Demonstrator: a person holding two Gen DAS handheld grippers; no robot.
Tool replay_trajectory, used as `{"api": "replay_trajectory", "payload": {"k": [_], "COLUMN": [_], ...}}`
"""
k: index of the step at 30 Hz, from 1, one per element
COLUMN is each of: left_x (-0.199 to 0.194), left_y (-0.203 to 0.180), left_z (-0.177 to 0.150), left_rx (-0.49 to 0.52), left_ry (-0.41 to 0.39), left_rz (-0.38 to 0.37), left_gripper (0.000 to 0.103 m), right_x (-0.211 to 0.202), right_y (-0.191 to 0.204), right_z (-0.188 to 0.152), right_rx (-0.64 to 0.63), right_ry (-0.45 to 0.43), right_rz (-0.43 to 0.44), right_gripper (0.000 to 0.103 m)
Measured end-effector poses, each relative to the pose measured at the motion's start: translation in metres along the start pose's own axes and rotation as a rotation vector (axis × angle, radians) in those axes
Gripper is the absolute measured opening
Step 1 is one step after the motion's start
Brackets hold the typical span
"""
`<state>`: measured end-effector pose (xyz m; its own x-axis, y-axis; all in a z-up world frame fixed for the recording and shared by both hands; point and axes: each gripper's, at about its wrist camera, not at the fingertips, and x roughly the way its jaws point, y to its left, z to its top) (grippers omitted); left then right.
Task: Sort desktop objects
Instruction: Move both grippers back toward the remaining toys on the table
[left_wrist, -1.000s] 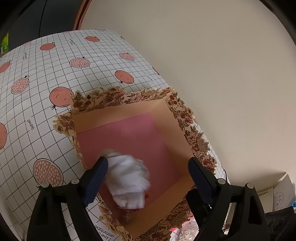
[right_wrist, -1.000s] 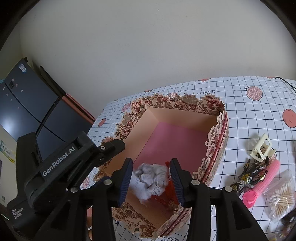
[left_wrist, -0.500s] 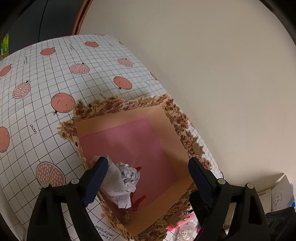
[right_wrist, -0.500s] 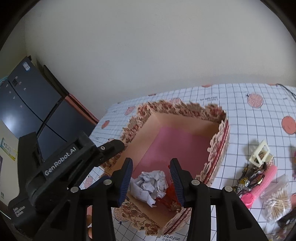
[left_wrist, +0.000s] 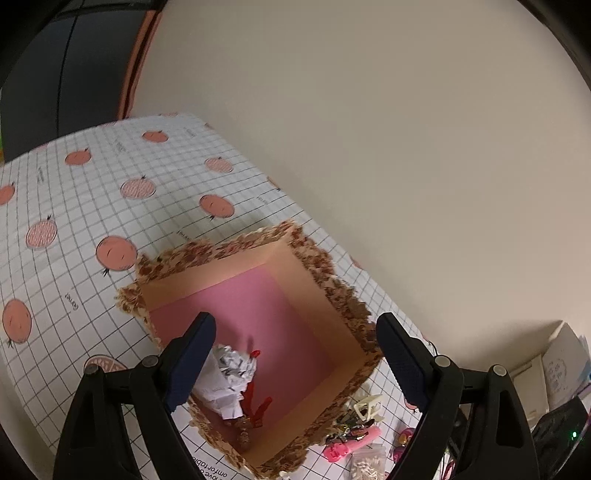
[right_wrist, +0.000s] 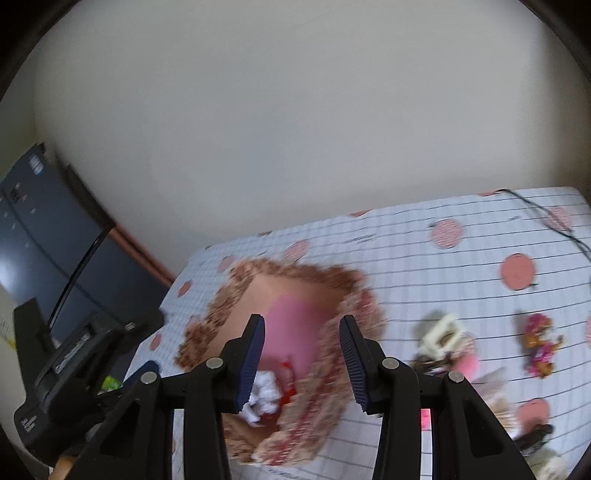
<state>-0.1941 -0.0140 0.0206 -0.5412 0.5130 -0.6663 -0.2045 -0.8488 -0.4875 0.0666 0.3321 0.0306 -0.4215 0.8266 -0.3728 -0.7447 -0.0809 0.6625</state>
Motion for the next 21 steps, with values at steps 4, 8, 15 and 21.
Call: {"api": "replay_trajectory", "payload": {"k": [4, 8, 15, 21], "left_x": [-0.002, 0.0, 0.009, 0.013], "left_y": [-0.015, -0.035, -0.072, -0.101], "left_z": [-0.005, -0.013, -0.035, -0.054], "left_rx": [0.042, 0.081, 0.151, 0.223], "left_ry": [0.0, 0.008, 0.031, 0.049], "left_rz": [-0.023, -0.054, -0.086, -0.117], "left_gripper": [0.089, 0.089, 0.089, 0.089], "right_x": [-0.017, -0.032, -0.052, -0.066], "right_y": [-0.028, -0.058, -0.102, -0.126], "right_z": [0.014, 0.024, 0.037, 0.042], "right_rx": [0.043, 0.089, 0.137, 0.154], "right_ry": [-0.029, -0.054, -0.073, -0.081], "right_rz": [-0.039, -0.083, -0.156, -0.196], "right_gripper": [0.045, 0.045, 0.045, 0.045]}}
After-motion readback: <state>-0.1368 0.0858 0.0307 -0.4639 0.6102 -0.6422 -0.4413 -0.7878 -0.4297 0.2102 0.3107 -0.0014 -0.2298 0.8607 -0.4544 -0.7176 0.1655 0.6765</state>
